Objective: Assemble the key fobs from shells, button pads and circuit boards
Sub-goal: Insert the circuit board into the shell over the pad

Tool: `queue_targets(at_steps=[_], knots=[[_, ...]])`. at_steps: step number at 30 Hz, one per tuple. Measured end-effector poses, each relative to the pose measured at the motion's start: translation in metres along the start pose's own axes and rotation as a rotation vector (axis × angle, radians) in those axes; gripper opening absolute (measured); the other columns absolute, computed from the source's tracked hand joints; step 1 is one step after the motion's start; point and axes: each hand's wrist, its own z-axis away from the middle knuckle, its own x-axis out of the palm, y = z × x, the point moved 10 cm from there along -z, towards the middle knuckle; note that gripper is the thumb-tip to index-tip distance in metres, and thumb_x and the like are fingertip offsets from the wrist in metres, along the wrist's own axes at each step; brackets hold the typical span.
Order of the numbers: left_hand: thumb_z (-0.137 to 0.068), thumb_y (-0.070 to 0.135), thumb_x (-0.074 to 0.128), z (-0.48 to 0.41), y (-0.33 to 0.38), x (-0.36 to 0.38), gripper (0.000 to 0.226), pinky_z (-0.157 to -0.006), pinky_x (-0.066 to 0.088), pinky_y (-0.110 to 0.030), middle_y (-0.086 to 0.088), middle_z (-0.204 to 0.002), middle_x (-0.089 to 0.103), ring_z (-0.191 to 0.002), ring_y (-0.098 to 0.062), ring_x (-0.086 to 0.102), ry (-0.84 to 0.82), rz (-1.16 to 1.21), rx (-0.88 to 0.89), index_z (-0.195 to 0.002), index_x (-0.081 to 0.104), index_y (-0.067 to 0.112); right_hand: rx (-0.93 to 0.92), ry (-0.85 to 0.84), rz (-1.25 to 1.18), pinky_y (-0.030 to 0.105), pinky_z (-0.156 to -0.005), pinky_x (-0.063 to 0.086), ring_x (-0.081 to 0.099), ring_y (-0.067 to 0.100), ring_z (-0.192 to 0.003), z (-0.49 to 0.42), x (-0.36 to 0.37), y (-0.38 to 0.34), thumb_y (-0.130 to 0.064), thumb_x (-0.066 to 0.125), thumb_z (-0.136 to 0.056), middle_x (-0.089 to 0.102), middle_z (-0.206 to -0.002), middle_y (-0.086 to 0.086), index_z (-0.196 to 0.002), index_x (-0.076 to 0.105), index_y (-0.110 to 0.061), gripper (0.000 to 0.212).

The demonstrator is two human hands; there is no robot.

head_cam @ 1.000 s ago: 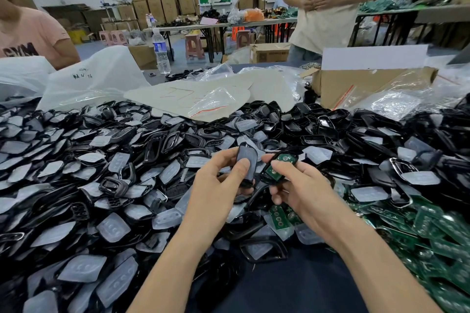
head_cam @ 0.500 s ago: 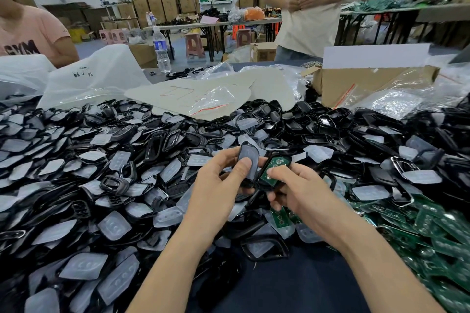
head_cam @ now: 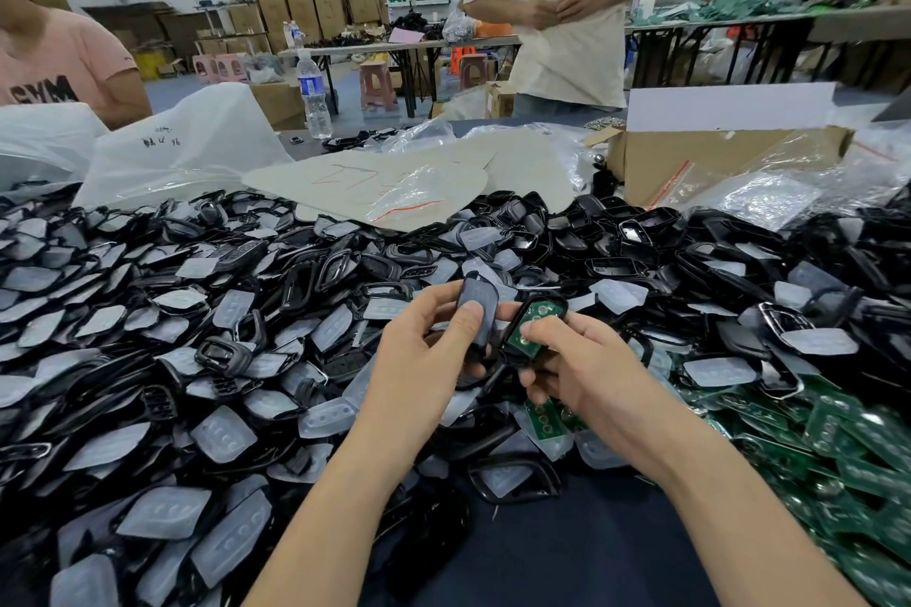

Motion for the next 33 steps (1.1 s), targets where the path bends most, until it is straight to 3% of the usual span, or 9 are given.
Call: queue_targets(at_steps=[5, 8, 14, 18, 24, 29, 33], knots=[[-0.099, 0.026, 0.062, 0.001, -0.002, 0.0, 0.015, -0.067, 0.055, -0.024, 0.006, -0.098, 0.074, -0.081, -0.013, 0.068, 0.0, -0.001, -0.012, -0.112, 0.069, 0.028, 0.002, -0.009, -0.001, 0.026, -0.048, 0.044, 0.058, 0.014, -0.058, 0.0, 0.001, 0.0, -0.016, 0.063, -0.093, 0.07, -0.074, 0.0, -0.092, 0.082, -0.022, 0.02], [-0.1, 0.026, 0.062, 0.001, -0.002, 0.0, 0.014, -0.068, 0.055, -0.026, 0.004, -0.099, 0.074, -0.08, -0.014, 0.068, -0.004, 0.002, -0.014, -0.111, 0.07, 0.029, 0.003, 0.005, 0.002, 0.026, -0.047, 0.044, 0.058, 0.015, -0.058, 0.0, 0.0, 0.0, -0.011, 0.058, -0.098, 0.07, -0.074, 0.0, -0.087, 0.083, -0.024, 0.03], [-0.099, 0.026, 0.063, 0.002, 0.003, 0.002, 0.014, -0.072, 0.057, -0.026, 0.007, -0.1, 0.074, -0.09, -0.012, 0.069, -0.007, -0.028, 0.017, -0.112, 0.069, 0.029, 0.004, -0.005, -0.006, 0.027, -0.048, 0.046, 0.058, 0.017, -0.059, 0.0, 0.001, 0.0, -0.008, 0.057, -0.1, 0.071, -0.075, 0.004, -0.092, 0.075, -0.011, 0.02], [-0.098, 0.024, 0.064, 0.002, 0.008, 0.003, 0.014, -0.063, 0.053, -0.016, 0.015, -0.094, 0.073, -0.075, -0.006, 0.068, -0.002, -0.061, 0.051, -0.11, 0.068, 0.03, -0.028, -0.046, 0.058, 0.025, -0.053, 0.048, 0.061, 0.015, -0.062, 0.001, 0.005, -0.001, -0.015, 0.061, -0.097, 0.073, -0.078, 0.001, -0.083, 0.082, -0.03, 0.028], [-0.099, 0.027, 0.063, 0.003, 0.011, 0.001, 0.015, -0.06, 0.053, -0.014, 0.018, -0.095, 0.073, -0.074, -0.003, 0.069, 0.018, -0.129, 0.094, -0.109, 0.067, 0.037, -0.044, -0.031, 0.13, 0.026, -0.053, 0.049, 0.065, 0.016, -0.065, -0.002, 0.003, 0.001, -0.029, 0.066, -0.082, 0.074, -0.081, 0.0, -0.08, 0.08, -0.032, 0.014], [-0.101, 0.031, 0.058, 0.003, 0.012, -0.001, 0.03, -0.061, 0.053, -0.016, 0.013, -0.09, 0.073, -0.07, 0.001, 0.064, 0.032, -0.142, 0.099, -0.093, 0.065, 0.059, -0.09, 0.001, 0.115, 0.026, -0.062, 0.055, 0.068, 0.017, -0.074, -0.004, -0.004, 0.002, -0.024, 0.056, -0.103, 0.076, -0.094, 0.004, -0.105, 0.077, -0.025, 0.021], [-0.102, 0.027, 0.057, 0.003, 0.008, 0.002, 0.027, -0.056, 0.051, -0.019, 0.005, -0.077, 0.071, -0.063, -0.005, 0.061, 0.011, -0.096, 0.078, -0.097, 0.065, 0.052, -0.136, -0.034, 0.109, 0.027, -0.066, 0.057, 0.066, 0.017, -0.071, -0.003, 0.0, -0.001, -0.022, 0.052, -0.106, 0.067, -0.08, -0.001, -0.094, 0.071, -0.021, 0.022]])
